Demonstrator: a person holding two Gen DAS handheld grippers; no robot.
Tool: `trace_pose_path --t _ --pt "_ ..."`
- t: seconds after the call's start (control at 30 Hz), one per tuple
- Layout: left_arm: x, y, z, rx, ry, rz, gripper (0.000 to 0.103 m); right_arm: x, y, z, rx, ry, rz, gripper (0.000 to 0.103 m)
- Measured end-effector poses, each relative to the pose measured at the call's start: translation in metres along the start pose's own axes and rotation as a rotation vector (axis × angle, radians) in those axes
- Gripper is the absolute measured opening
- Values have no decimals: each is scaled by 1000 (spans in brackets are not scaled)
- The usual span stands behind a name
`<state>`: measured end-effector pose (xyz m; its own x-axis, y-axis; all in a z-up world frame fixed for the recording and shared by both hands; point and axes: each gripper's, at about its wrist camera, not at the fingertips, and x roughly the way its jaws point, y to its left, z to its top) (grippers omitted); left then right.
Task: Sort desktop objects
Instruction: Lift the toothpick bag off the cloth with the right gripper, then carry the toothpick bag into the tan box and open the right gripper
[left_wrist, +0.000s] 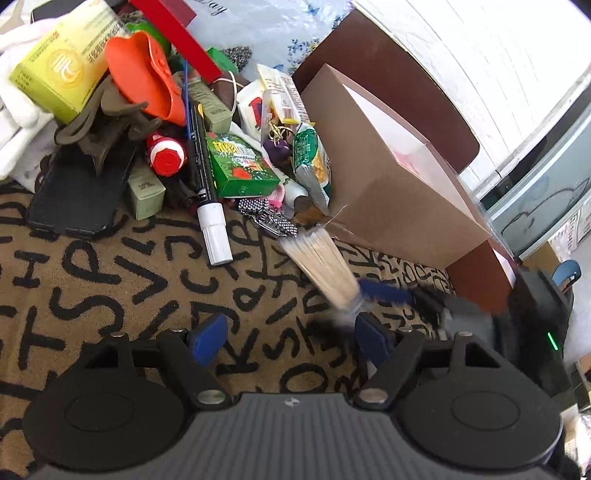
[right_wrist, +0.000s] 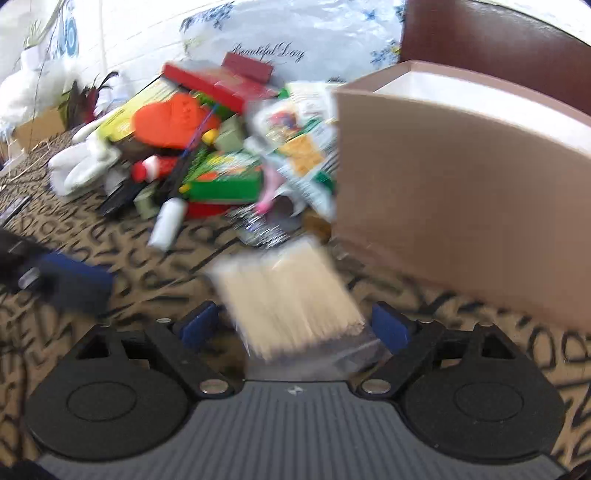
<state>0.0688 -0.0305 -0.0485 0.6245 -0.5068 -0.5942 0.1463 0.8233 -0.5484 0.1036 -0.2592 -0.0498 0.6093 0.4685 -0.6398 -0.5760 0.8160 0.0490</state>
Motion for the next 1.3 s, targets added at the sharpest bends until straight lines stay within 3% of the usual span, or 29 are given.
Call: trace_pose_path --t 0.1,0.2,0.33,0.53,0.57,0.6,0.63,0.7,0.8,0.87,0.93,1.13,1.3 --pt "5 -1 -1 -1 10 -6 76 -14 29 -12 -22 -23 75 86" --pt "11 -7 4 9 9 2 74 -20 48 -14 -69 -43 -38 82" --pt "32 -18 17 75 11 19 68 -17 34 1 59 -61 -102 82" --pt "56 -19 26 129 30 45 35 6 27 0 132 -36 -96 79" --pt "57 -18 26 136 34 51 21 5 29 -4 128 -52 -113 77" --pt "56 -16 25 134 39 47 16 6 32 -6 114 -60 -132 71" --pt "57 -13 25 126 44 36 16 5 33 -6 109 -66 -137 60" --pt "57 -12 25 120 40 41 16 4 31 -5 125 -74 -132 50" --pt "58 -17 23 143 27 58 16 4 31 -5 136 -82 -141 43" --pt "56 -20 22 170 31 55 7 1 31 -6 140 -85 -144 37" --pt "50 -22 20 156 22 52 6 -5 34 -6 134 -90 -134 27" --pt "26 -43 22 175 -44 7 5 -35 43 0 91 -164 -155 23" --pt "13 -70 46 202 -120 -48 5 -63 35 24 59 -252 -194 23"
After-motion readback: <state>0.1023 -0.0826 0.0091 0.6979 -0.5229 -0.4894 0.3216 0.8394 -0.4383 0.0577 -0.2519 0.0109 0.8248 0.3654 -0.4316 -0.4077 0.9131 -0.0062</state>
